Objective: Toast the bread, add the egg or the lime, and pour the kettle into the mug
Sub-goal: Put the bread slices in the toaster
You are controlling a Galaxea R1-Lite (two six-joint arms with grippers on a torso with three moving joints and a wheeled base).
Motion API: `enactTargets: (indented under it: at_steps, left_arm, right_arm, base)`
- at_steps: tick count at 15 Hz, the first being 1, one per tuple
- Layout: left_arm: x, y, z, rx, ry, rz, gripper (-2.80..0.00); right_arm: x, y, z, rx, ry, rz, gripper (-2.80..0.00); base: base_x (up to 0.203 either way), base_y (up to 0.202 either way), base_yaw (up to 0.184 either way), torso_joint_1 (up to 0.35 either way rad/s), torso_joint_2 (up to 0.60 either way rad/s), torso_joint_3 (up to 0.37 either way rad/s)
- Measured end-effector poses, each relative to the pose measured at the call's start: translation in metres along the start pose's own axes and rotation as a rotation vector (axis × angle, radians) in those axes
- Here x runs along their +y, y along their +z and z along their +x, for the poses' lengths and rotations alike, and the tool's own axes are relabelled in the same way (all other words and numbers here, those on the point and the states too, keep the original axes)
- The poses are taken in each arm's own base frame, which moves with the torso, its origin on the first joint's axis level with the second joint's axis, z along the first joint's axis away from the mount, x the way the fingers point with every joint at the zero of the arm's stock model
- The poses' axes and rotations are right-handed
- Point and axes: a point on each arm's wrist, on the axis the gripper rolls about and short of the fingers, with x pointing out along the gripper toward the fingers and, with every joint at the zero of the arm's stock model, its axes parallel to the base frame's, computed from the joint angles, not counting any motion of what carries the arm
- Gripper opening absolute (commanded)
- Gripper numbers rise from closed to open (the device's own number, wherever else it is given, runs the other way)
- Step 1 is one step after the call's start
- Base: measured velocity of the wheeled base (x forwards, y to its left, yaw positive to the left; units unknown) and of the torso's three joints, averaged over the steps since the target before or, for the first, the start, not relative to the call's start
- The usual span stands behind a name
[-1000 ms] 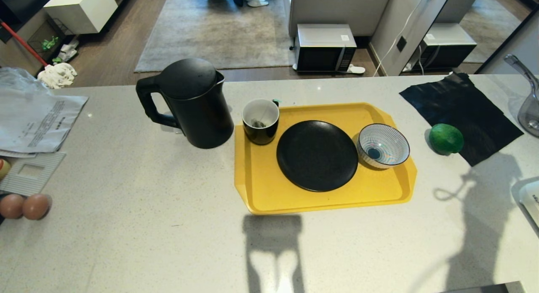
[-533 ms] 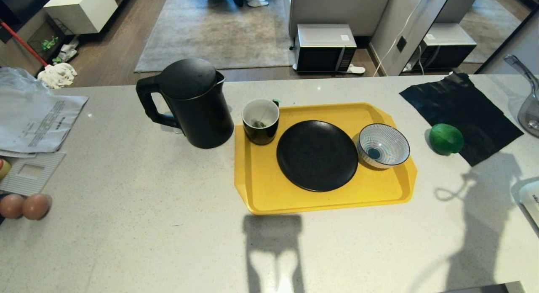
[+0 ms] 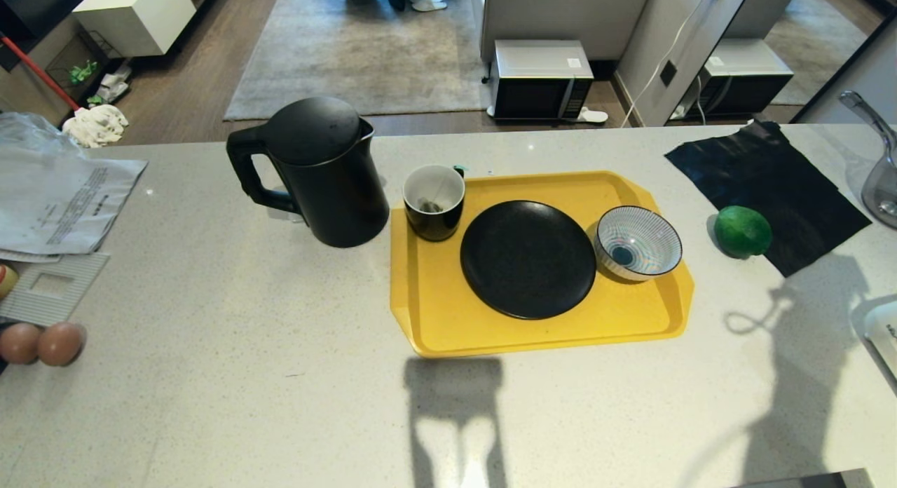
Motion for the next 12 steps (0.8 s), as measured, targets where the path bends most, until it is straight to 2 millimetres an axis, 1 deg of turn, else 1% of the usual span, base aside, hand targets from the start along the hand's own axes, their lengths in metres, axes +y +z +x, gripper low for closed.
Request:
enactTargets:
  at_steps: [3,9,12]
  left_arm:
    - [0.0000,0.0000,0.0000,0.000,0.000,0.000,-2.80]
    - [0.0000,0.0000,0.0000,0.000,0.000,0.001,-2.80]
    - [0.0000,0.0000,0.0000,0.000,0.000,-0.001,-2.80]
  right_arm:
    - [-0.0001,-0.0005,0.0007,0.002,0.000,0.001,-2.80]
    - [-0.0003,-0.0014,0.0018,0.008,0.000,0.006,-2.80]
    - [0.0000,-0.0014,0.0003,0.006,-0.003,0.003,-2.80]
  base:
    - [-0.021,0.000,0.001,0.007,0.00,-0.001]
    - [-0.173,0.000,-0.001,-0.004,0.00,0.005]
    - [0.000,0.000,0.000,0.000,0.00,0.000]
